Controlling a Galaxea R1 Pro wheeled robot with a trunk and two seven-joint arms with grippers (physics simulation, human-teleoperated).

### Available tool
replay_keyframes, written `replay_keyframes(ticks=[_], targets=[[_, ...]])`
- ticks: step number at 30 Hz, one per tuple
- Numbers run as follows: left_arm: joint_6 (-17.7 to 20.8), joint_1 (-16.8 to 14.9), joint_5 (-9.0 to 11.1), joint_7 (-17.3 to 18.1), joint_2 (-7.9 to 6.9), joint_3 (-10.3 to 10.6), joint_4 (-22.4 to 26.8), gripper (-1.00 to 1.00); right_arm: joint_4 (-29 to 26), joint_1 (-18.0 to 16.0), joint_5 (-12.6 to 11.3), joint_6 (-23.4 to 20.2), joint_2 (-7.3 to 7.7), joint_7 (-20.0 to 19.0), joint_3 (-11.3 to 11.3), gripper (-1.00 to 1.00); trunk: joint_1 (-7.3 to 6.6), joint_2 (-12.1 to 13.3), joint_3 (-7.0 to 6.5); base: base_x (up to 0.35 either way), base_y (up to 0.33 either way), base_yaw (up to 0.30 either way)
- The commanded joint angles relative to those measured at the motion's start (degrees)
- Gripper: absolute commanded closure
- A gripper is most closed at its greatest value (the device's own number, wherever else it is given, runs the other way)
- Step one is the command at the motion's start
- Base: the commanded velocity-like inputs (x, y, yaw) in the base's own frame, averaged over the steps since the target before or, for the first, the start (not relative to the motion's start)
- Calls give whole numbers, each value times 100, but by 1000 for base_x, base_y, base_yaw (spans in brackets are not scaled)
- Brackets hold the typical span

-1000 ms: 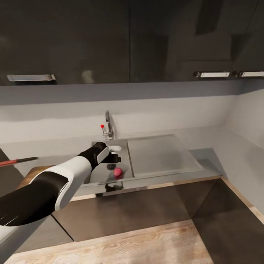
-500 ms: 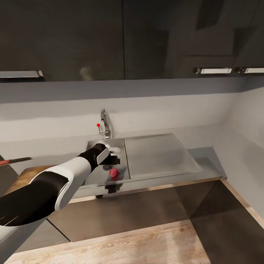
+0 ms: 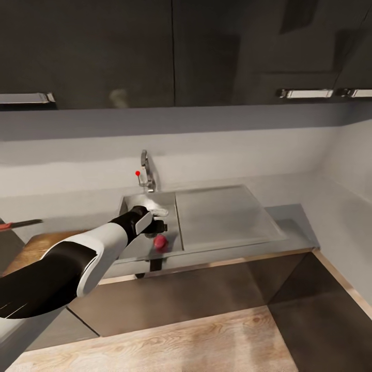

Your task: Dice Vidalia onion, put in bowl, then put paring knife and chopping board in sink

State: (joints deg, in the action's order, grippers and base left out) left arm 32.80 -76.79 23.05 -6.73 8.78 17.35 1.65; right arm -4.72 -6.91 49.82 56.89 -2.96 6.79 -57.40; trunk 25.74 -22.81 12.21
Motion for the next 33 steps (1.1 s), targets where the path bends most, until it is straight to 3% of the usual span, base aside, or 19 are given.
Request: replay_keyframes(ticks=[1, 33], targets=[[28, -3, 61, -41, 0, 26, 8, -100, -4, -3, 63, 6, -2, 59, -8, -100, 5, -11, 20, 170, -7, 0], [16, 6, 53, -48, -17, 32, -179, -100, -4, -3, 63, 6, -2, 59, -5, -100, 5, -11, 163, 43, -17, 0]])
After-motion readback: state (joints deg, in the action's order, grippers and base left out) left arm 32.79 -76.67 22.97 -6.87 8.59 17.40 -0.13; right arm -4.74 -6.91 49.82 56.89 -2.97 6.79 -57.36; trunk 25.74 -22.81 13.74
